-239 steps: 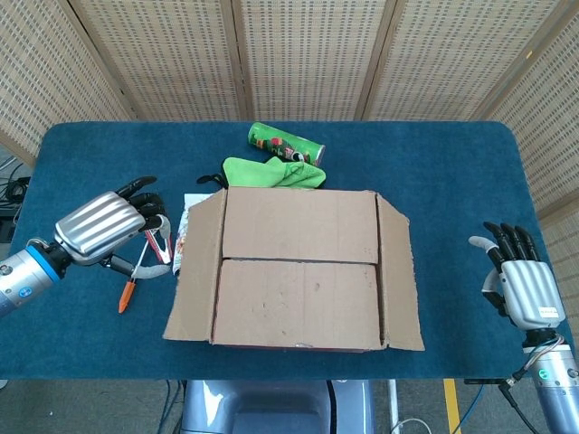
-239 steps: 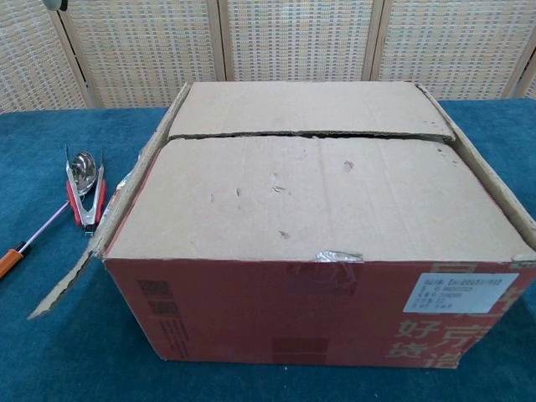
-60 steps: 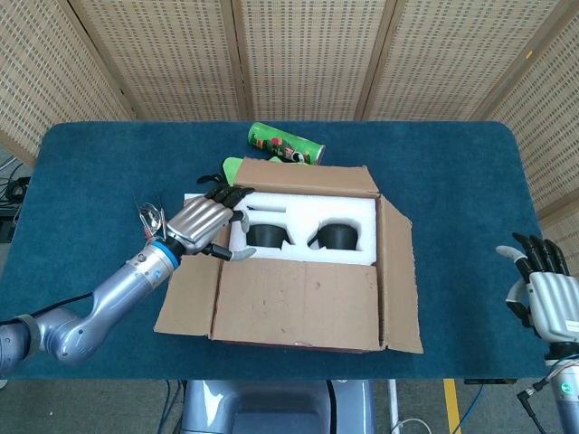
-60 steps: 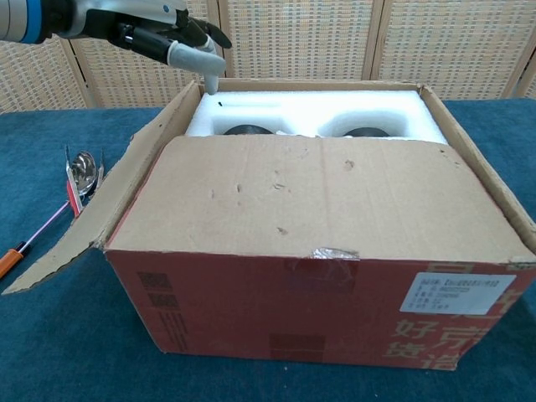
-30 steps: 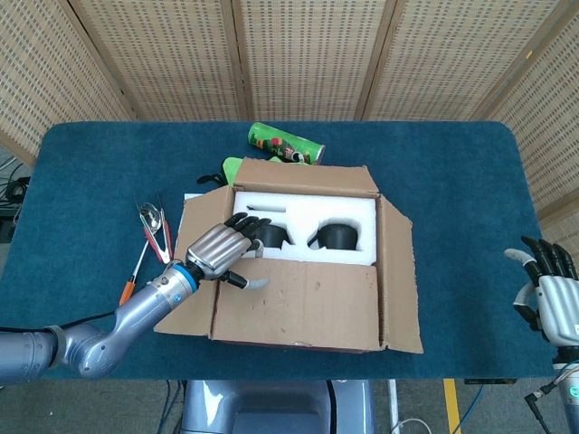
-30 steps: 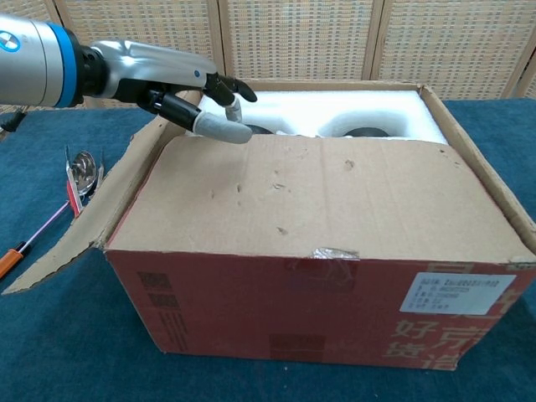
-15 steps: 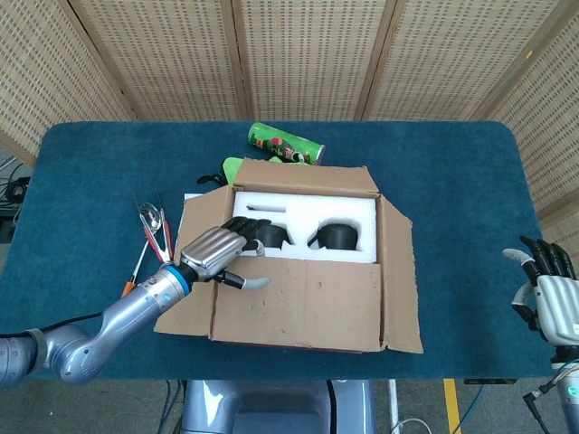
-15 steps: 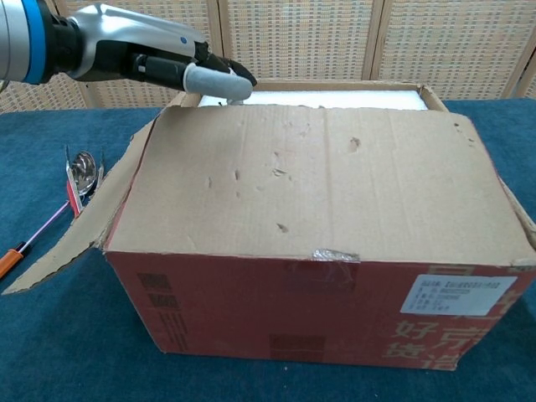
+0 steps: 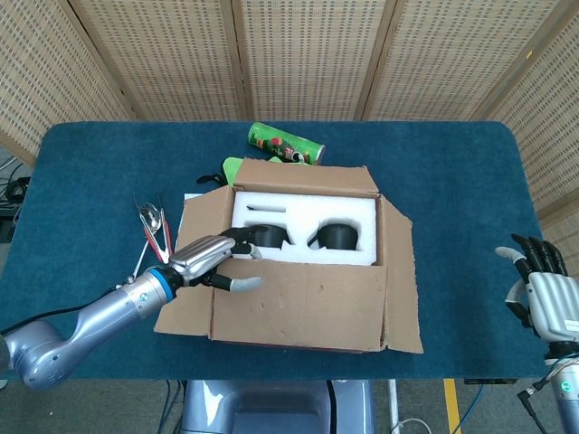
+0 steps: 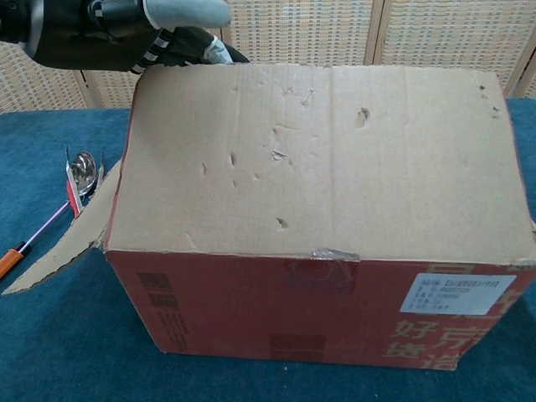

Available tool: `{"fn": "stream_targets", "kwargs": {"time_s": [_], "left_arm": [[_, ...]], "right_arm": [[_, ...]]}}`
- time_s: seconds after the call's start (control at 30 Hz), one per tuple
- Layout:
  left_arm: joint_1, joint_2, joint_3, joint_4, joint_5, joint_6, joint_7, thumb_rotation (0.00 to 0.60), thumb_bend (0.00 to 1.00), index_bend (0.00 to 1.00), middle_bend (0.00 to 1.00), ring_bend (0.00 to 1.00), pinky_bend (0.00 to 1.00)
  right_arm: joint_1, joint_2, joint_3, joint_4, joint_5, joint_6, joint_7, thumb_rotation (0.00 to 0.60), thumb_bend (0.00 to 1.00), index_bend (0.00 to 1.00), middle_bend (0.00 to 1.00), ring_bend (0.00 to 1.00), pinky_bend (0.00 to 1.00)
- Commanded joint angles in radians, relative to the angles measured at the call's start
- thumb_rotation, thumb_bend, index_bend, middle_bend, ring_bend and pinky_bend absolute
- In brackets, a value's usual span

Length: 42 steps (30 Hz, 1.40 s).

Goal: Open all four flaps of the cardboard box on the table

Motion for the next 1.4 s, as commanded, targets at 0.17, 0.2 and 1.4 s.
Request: {"fn": "stream_targets", "kwargs": {"time_s": [0.17,0.2,1.4], "left_arm": [[0.097,0.065,-0.089,-0.004,0.261,-0.068,-0.315,0.147,0.21,0.41,0.0,0.0,0.0],[0.103,0.071,-0.09,-0.004,0.293,-0.065,-0.35,0.147,0.21,0.41,0.0,0.0,0.0],[-0.118,0.211,0.393,0.236,1.09,0.535,-1.345,0.137,0.21,0.41,0.0,0.0,0.0]], "right_arm": [[0.008,-0.002,0.002,-0.011,0.006,-0.008,-0.017,0.6,1.0,0.22,0.09,0.0,0.0],[0.008,-0.002,0.001,-0.013,0.006,-0.009,-0.019,0.6,1.0,0.22,0.09,0.0,0.0],[0.02,-0.005,0.0,-0.041,0.01,-0.014,-0.052,0.6,1.0,0.22,0.09,0.0,0.0]]}}
